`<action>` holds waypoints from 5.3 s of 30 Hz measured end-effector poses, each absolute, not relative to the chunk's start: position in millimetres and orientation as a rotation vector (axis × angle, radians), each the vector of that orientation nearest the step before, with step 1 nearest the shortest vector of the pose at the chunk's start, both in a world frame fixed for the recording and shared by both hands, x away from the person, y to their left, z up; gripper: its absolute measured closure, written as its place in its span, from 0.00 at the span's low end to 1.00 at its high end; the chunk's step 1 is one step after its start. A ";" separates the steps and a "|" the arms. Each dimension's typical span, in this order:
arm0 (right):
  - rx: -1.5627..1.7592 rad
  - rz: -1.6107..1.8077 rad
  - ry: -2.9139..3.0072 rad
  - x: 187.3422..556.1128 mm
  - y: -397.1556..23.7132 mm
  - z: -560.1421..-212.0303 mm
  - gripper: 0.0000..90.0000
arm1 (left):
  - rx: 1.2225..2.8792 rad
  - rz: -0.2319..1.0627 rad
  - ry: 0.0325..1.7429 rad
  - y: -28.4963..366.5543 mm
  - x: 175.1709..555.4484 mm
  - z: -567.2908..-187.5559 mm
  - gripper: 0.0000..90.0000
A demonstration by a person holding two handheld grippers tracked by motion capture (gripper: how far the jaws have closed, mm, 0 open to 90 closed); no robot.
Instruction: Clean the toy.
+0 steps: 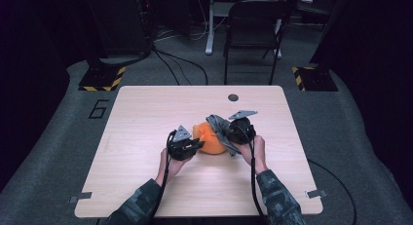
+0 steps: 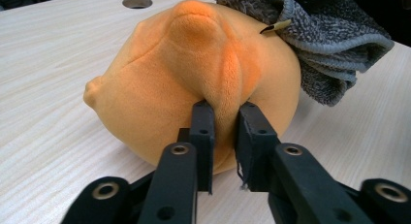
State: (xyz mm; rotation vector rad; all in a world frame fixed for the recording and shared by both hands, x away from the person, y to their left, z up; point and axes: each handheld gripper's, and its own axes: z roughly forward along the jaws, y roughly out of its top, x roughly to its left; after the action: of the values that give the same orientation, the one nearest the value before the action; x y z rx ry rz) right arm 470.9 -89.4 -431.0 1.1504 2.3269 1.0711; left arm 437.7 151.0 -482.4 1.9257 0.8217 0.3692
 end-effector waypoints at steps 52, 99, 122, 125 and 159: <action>1.057 1.141 2.261 461.6 -68.5 -420.2 0.84 | 1.879 0.320 0.860 153.9 436.2 -480.2 0.92; 1.222 1.090 2.213 472.4 -119.7 -409.0 0.84 | 1.840 0.280 0.893 161.4 443.5 -482.2 0.91; 1.102 1.063 2.304 468.8 -79.2 -428.1 0.83 | 1.908 0.436 0.836 153.9 437.1 -482.1 0.58; 1.114 1.066 2.294 469.4 -78.8 -428.4 0.83 | 1.957 0.440 0.815 152.9 436.8 -483.7 0.55; 1.000 1.149 2.248 455.1 -56.4 -416.6 0.83 | 1.924 0.366 0.816 147.7 431.4 -484.6 0.93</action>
State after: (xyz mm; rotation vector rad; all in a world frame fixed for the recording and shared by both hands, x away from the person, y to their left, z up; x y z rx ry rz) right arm 455.1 -56.4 -416.6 1.0001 2.2478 1.1488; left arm 431.4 147.7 -484.6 1.9240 0.8159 0.3658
